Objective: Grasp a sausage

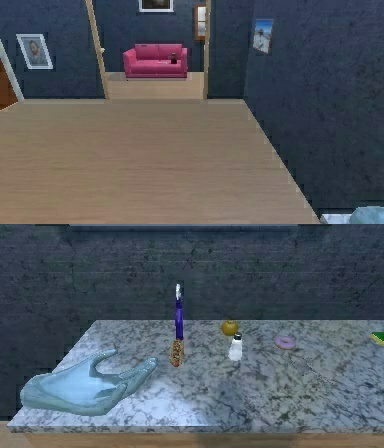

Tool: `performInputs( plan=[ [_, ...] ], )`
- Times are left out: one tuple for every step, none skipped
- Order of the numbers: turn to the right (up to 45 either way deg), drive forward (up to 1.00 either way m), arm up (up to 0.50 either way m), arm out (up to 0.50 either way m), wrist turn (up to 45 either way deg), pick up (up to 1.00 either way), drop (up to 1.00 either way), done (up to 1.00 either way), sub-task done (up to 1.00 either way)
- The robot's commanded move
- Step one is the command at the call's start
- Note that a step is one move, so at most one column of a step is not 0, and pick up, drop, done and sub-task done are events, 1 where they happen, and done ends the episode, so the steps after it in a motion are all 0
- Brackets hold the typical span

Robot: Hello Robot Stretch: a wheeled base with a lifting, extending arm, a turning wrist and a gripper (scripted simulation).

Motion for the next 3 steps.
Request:
performInputs(
  plan=[
    [0.0,0.00,0.50,0.00,0.0,0.00,0.00,0.00,0.00],
    [0.0,0.00,0.38,0.00,0.0,0.00,0.00,0.00,0.00],
    [0.0,0.00,0.00,0.26,0.0,0.00,0.00,0.00,0.00]
  ],
)
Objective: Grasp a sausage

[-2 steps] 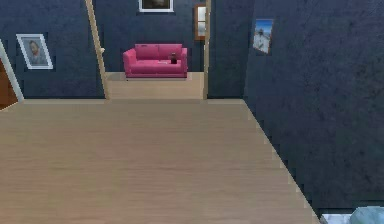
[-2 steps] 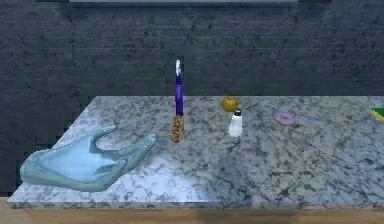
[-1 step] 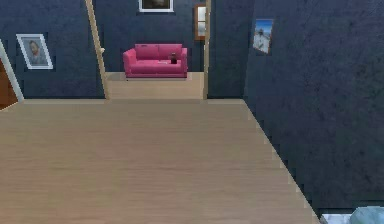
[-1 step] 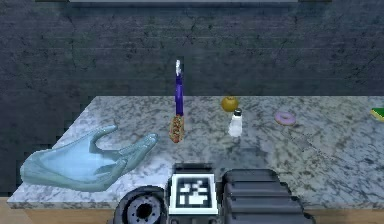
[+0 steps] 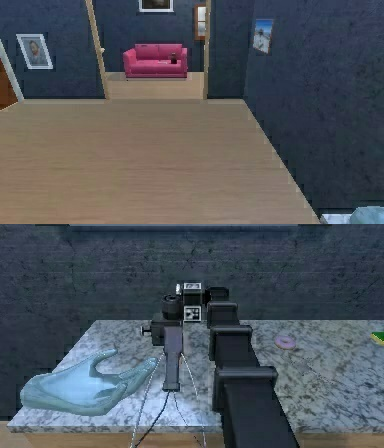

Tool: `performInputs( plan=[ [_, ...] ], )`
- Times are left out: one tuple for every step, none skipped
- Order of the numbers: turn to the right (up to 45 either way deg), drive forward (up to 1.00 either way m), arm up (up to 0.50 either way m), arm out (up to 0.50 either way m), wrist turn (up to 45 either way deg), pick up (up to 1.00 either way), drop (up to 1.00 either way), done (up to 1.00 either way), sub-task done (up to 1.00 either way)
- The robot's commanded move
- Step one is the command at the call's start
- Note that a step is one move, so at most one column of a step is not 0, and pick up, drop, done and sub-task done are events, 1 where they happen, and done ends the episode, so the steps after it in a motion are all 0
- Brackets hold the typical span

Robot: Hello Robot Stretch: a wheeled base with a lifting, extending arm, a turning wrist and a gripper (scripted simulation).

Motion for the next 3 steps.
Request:
performInputs(
  plan=[
    [0.0,0.00,0.00,0.00,45.0,0.00,0.00,0.00,0.00],
    [0.0,0.00,0.00,0.00,45.0,0.00,0.00,0.00,0.00],
    [0.0,0.00,0.00,0.00,45.0,0.00,0.00,0.00,0.00]
  ],
)
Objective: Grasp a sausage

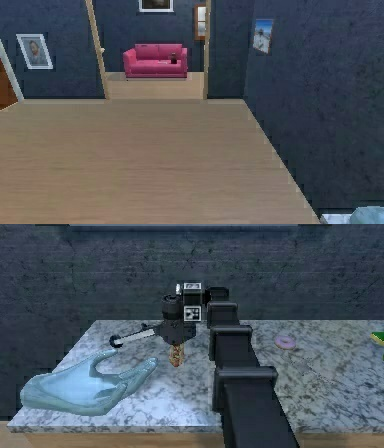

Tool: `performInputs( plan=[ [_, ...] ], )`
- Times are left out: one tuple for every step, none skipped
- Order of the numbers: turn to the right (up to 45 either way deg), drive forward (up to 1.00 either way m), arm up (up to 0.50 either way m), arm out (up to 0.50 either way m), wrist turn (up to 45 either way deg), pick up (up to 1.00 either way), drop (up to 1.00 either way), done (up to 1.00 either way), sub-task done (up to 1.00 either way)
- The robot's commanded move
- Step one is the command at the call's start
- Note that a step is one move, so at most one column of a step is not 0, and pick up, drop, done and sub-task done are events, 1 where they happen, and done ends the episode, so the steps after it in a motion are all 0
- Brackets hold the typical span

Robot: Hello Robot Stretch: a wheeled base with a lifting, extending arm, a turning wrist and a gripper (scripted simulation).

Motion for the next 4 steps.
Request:
performInputs(
  plan=[
    [0.0,0.00,0.00,0.00,36.0,0.00,0.00,0.00,0.00],
    [0.0,0.00,-0.14,0.00,0.0,0.00,0.00,0.00,0.00],
    [0.0,0.00,0.00,0.00,0.0,1.00,0.00,0.00,0.00],
    [0.0,0.00,0.10,0.00,0.0,0.00,0.00,0.00,0.00]
  ],
)
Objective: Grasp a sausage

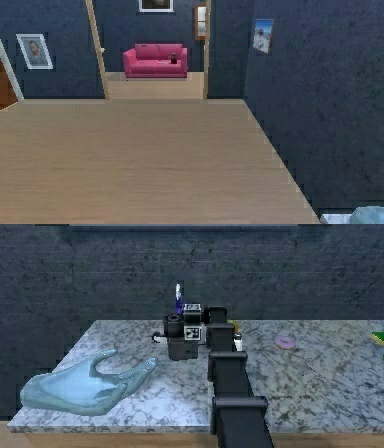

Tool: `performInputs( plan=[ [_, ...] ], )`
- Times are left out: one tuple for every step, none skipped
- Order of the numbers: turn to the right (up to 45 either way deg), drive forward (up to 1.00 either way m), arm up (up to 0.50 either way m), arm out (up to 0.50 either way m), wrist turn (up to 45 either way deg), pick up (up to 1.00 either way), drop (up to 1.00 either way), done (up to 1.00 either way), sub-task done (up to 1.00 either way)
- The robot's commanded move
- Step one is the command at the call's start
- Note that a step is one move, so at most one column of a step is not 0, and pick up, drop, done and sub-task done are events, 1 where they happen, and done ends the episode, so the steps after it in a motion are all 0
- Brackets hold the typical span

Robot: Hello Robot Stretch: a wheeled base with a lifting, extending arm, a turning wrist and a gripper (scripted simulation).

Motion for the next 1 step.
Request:
performInputs(
  plan=[
    [0.0,0.00,0.00,0.00,0.0,0.00,0.00,1.00,0.00]
  ],
)
